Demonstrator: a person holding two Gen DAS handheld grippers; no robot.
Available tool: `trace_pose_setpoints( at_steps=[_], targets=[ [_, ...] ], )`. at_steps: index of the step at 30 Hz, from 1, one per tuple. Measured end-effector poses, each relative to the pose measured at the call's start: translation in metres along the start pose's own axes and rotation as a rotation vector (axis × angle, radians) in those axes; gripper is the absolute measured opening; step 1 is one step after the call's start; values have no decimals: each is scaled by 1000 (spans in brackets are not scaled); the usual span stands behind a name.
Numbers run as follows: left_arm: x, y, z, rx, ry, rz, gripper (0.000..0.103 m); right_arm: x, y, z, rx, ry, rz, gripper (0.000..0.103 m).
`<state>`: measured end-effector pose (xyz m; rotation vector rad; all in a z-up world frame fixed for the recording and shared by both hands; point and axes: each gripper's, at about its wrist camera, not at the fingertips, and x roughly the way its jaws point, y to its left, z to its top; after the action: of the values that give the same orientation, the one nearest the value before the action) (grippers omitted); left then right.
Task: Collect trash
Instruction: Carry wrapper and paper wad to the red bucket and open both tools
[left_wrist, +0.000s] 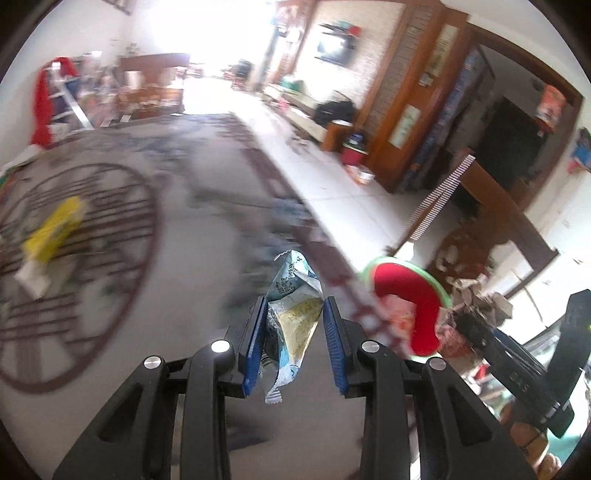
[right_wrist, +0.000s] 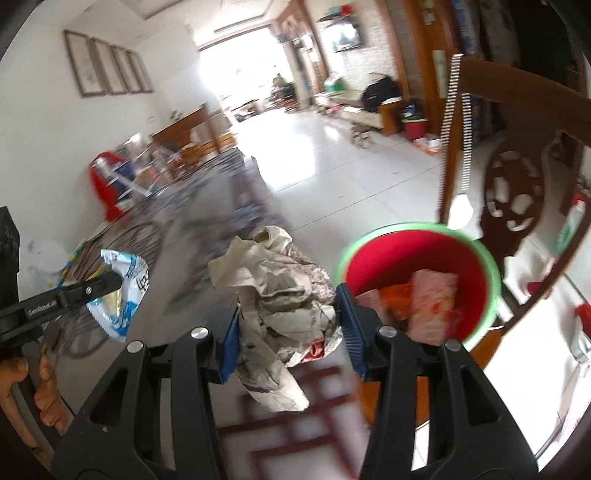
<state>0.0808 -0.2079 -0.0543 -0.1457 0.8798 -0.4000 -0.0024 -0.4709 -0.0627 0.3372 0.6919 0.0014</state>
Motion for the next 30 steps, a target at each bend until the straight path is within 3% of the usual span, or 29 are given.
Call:
trace_pose_setpoints(
  at_steps=[4,8,13,18,19,20,21,28,30],
  targets=[
    [31,-39,9,52,29,-85,29,-3,-40,14,37,-31,-52,46],
    [61,-75,21,82,46,-147,29,2,-75,24,115,-44,-50,46],
    [99,-118,30,111,121,-247,29,22,-111,27,208,-31,-61,47],
    [132,-142,35,120,178,-289,29,49,-138,26,301,-2,-56,47],
    [137,-146,36,121,190,-286,37,55,-140,26,305,6,-67,50],
    [141,-147,37,120,193,-273,55,60,-143,26,308,13,-82,58],
    [142,-148,38,114,186,-267,63,66,-145,25,316,19,-105,60],
    [123,-120,39,71,154,-293,66,67,-147,22,328,23,-134,62],
    [114,-108,38,51,138,-292,66,64,-140,25,304,12,-134,66]
  ],
)
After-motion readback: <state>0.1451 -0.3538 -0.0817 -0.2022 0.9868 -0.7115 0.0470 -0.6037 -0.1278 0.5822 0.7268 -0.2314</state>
